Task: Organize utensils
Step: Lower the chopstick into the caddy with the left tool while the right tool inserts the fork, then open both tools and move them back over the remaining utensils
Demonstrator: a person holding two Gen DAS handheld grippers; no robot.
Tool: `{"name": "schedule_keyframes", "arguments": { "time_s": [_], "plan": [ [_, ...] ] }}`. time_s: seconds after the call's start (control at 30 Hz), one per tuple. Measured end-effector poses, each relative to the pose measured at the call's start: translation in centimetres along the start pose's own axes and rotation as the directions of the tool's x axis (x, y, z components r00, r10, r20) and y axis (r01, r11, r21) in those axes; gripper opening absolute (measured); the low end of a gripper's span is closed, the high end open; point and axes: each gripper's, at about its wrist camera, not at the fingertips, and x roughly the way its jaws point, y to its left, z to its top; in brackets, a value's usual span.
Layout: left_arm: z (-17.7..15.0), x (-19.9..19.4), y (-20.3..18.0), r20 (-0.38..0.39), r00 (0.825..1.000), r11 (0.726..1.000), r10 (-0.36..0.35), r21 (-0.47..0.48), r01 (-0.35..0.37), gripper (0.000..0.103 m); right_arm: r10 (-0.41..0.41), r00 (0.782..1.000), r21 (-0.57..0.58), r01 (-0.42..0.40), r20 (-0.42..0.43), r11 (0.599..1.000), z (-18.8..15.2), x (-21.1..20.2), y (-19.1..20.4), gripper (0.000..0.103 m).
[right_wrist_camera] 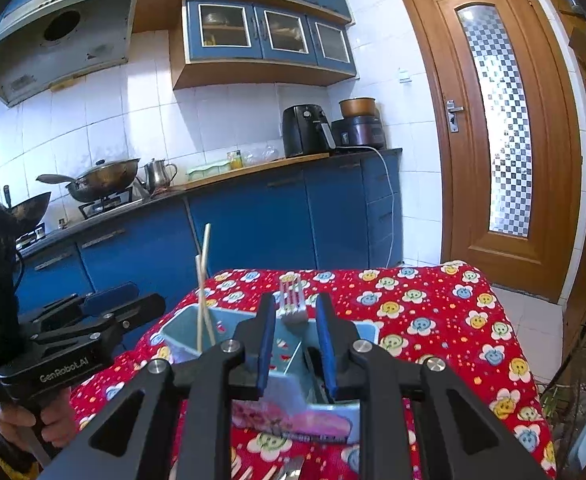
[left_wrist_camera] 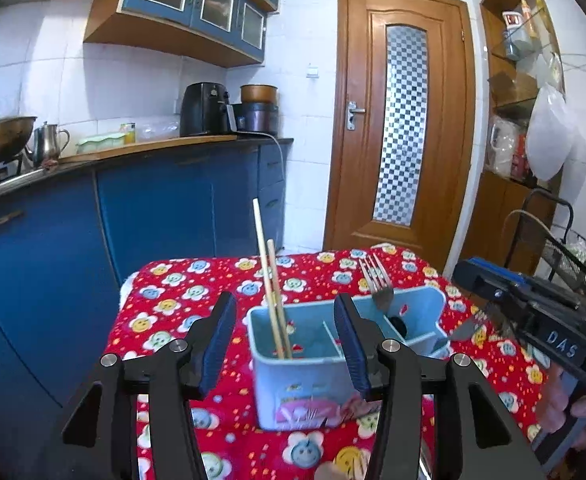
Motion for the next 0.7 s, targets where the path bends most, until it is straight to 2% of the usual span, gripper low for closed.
{"name": "schedule_keyframes", "arguments": {
  "time_s": [0.17, 0.47, 0.7],
  "plan": [
    [-0.4, -1.8, -0.1, -0.029, 0.999, 0.999, 0.035, 0.022, -0.034, 0.057, -0.001, 1.0, -0.01, 0.001, -0.031, 1.0, -0.5, -2.0, 0.7, 0.024],
    [-2.1, -3.8, 0.1, -0.131, 0.991, 1.0, 0.021, 0.011, -0.02, 0.058, -0.005, 0.994, 0.013, 0.007, -0.111, 1.0, -2.3, -5.1, 1.6, 0.029],
    [-4.7, -3.6, -0.1, -0.298, 0.955, 1.0, 0.013, -0.009, -0.016, 0.058, -0.016, 0.983, 0.058, 0.027, -0.182, 0.998, -4.3, -6.2, 1.3, 0.034]
  ]
}}
